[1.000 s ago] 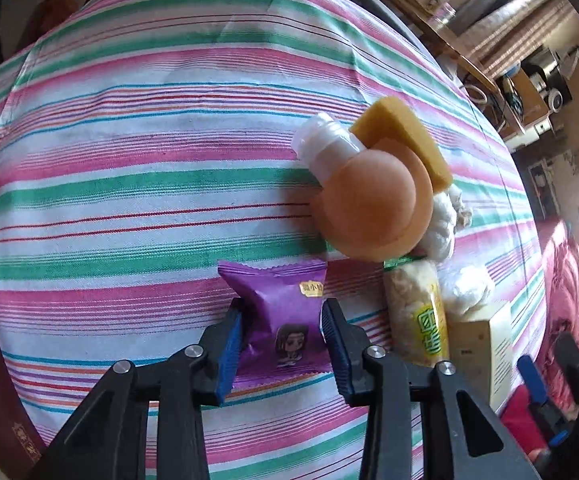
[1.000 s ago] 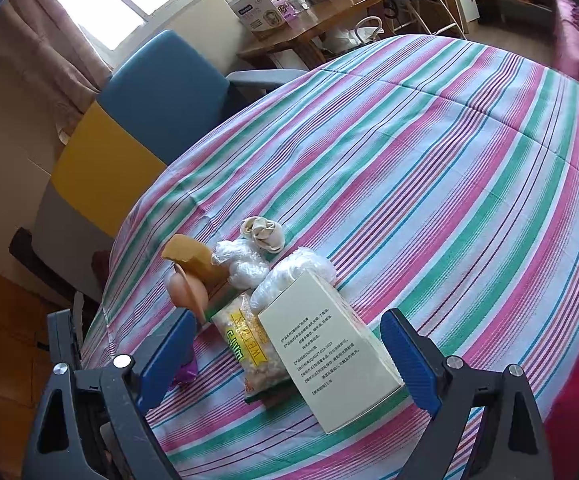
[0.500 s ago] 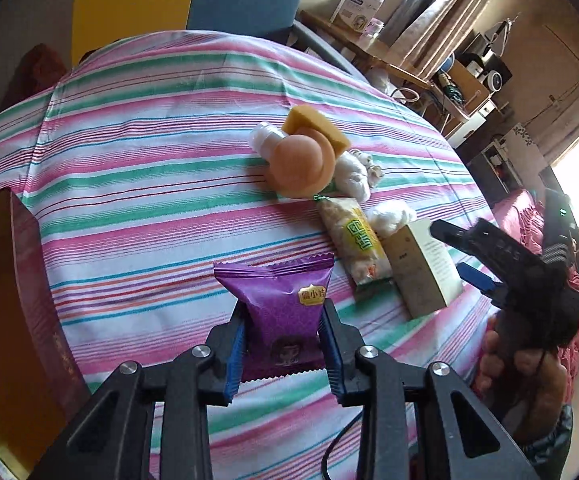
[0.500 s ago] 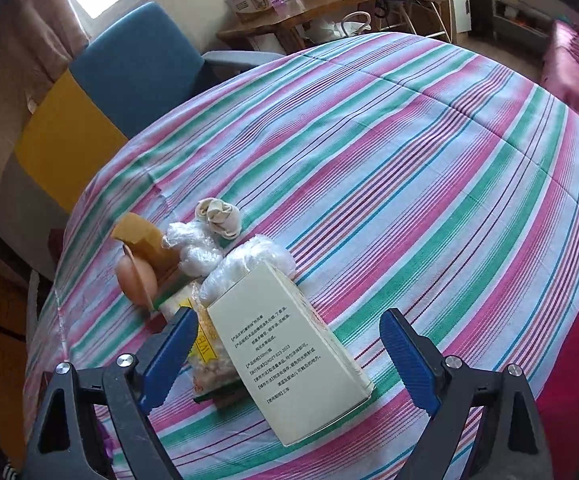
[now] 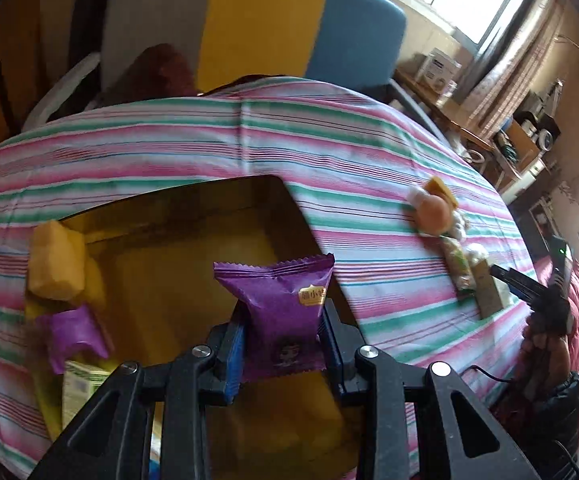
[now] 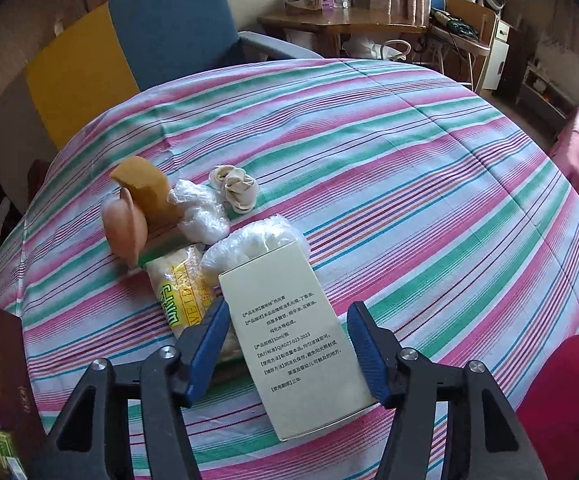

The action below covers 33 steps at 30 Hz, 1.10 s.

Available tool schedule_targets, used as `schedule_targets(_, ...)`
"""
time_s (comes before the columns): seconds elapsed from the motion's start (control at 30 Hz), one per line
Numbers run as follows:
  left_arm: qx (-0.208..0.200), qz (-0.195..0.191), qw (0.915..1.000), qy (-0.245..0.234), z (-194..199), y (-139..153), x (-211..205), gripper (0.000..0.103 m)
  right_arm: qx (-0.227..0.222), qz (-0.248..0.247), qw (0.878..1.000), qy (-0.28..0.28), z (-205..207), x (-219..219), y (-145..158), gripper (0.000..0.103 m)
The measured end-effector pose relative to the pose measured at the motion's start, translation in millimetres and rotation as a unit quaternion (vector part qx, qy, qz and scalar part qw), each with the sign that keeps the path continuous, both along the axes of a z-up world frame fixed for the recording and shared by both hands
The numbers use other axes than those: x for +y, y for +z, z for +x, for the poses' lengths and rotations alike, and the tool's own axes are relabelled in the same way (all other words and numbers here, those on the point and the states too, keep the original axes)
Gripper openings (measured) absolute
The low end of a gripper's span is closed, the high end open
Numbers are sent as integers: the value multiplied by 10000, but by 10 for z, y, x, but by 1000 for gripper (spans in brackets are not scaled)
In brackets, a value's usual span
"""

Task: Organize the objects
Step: 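Carry the purple packet into the gold tray with the left tool while the right tool grasps the white box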

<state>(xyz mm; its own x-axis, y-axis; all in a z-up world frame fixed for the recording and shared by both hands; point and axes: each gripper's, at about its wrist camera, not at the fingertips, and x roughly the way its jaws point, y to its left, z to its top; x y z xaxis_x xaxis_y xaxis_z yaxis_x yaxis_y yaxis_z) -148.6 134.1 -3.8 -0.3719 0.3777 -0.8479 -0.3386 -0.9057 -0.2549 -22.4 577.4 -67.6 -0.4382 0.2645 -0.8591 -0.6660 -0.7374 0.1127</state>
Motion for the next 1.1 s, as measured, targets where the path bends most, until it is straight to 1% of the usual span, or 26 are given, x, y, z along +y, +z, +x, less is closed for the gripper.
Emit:
schedule_targets(0.1,-106,-274,9982,518,-288,-173,-397,33,-3,-42,10000,-28,7,14,-15,62)
schedule_targets(0.17,-203,-363,9962,761,-449,-285,-566,33,-9,-57,10000,-38,9,12,-22,62)
schedule_targets(0.27,-294,-324,9943,968,-622,-417,-675,33,-42,-36,10000,-11,3,6,-26,62)
schedule_targets(0.33,-295,-364,9933,1057,-714,-485,-706,33,-145,-56,9999,0,-21,10,-61,61)
schedule_targets(0.4,-342,-359,9927,1100,-790,-550,-724,33,-261,-144,9996,3,-33,23,-112,57)
schedule_targets(0.47,-399,-396,9920,1131,-876,-626,-719,33,-282,-121,9995,5,-33,21,-114,55)
schedule_targets(0.67,-549,-528,9902,1168,-1018,-810,-727,33,-348,13,9994,16,-39,-23,-99,53)
schedule_targets(0.73,-543,-489,9903,1183,-1059,-838,-746,34,-345,12,9994,2,-38,-19,-97,53)
schedule_targets(0.83,-556,-474,9897,1227,-1094,-837,-764,34,-329,2,9995,-27,-31,-2,-94,53)
schedule_targets(0.9,-573,-440,9897,1239,-1090,-822,-775,43,-305,-13,9995,-59,-21,4,-89,53)
schedule_targets(0.97,-552,-390,9902,1221,-1071,-786,-786,46,-285,-24,9996,-83,-11,3,-82,53)
schedule_targets(1.1,-494,-374,9900,1271,-1002,-662,-854,47,-212,-25,9997,-104,-2,8,-55,53)
